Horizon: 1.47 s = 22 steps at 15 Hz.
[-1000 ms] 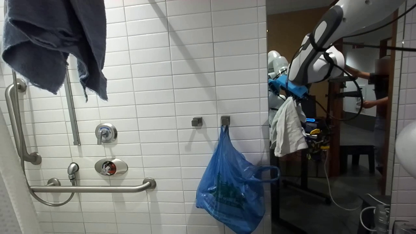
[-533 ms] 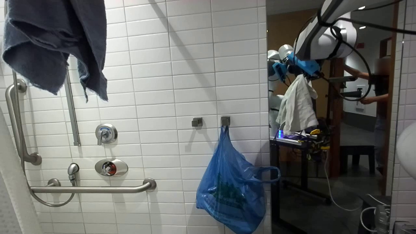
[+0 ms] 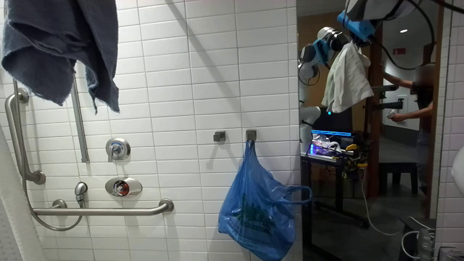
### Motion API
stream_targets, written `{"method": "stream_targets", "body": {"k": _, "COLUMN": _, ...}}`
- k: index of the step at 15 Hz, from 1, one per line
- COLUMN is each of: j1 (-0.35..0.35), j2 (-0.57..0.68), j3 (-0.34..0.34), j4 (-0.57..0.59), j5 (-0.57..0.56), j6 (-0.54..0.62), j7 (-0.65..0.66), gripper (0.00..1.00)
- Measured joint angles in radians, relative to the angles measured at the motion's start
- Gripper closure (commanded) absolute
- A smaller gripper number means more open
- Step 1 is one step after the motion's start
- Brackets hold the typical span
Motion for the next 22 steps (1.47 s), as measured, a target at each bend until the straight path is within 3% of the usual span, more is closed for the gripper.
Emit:
{"method": "stream_targets", "body": {"k": 11, "j1": 0.186, "j2": 0.033, "j3": -0.049, "j4": 0.252, "j5": -0.139, "j6": -0.032, "j7": 0.063, "gripper": 0.99}}
{"method": "stream_targets", "body": {"k": 22, "j1": 0.345, "j2": 0.084, "j3": -0.117, "j4": 0.372, "j5": -0.231, "j6": -0.126, "j7": 0.097, "gripper": 0.99}}
